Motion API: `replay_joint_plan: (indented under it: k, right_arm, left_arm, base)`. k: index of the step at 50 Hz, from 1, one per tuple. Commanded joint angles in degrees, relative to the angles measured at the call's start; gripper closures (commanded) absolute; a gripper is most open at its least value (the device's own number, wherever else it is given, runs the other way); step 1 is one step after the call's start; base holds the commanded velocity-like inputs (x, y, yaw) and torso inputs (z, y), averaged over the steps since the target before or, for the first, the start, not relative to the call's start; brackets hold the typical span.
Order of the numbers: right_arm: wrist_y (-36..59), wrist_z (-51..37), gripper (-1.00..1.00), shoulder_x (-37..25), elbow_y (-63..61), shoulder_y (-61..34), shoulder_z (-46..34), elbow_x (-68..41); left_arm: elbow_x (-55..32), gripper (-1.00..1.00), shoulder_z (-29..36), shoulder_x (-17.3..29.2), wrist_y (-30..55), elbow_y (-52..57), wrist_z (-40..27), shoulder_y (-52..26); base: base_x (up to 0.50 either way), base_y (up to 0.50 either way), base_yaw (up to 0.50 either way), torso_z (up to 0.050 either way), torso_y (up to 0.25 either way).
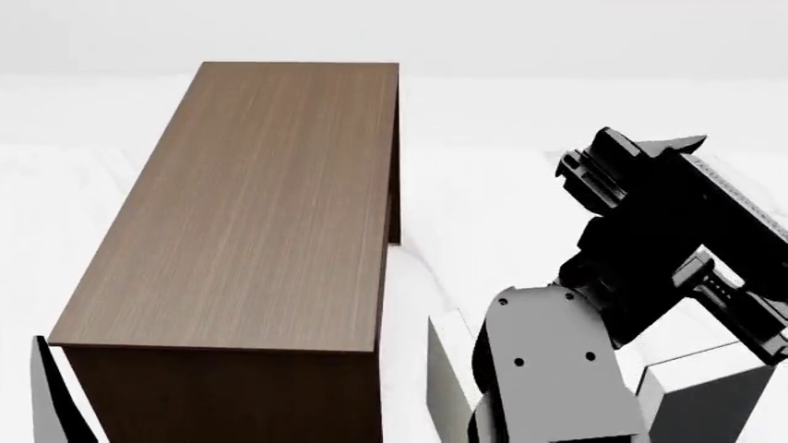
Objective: Pick up the book in the middle and place it on the cabinet shelf.
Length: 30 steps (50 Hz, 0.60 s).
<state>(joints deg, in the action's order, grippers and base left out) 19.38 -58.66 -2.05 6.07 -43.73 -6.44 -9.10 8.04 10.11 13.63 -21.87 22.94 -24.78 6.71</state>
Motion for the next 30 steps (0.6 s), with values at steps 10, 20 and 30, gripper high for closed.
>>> replay_joint_plan:
  k: [10,20,30]
  right_arm:
    - [-2.9,-7.4,-1.00,0.6,12.0,-4.0,0.3,-6.6]
    - [-3.5,-9.0,-1.00,0.5,16.0,-4.1,0.6,-10.2]
    - [-4.0,-10.2,-1.00,0.2,17.5,-3.3,-0.1,-12.3]
  left_arm:
    - [-0.1,-1.00,-0.3,-0.2,0.7,-0.7,1.2,0.0]
    - [-0.1,-1.00,0.1,0.1,0.9,-1.4,1.0,-0.2]
    - [-0.3,-1.00,0.5,0.3,1.3,-1.6,0.9,-0.3]
  base:
    - [0.00,0.00,0.00,0.000,0.000]
    - [0.00,0.00,0.00,0.000,0.000]
    - [0.00,0.00,0.00,0.000,0.000]
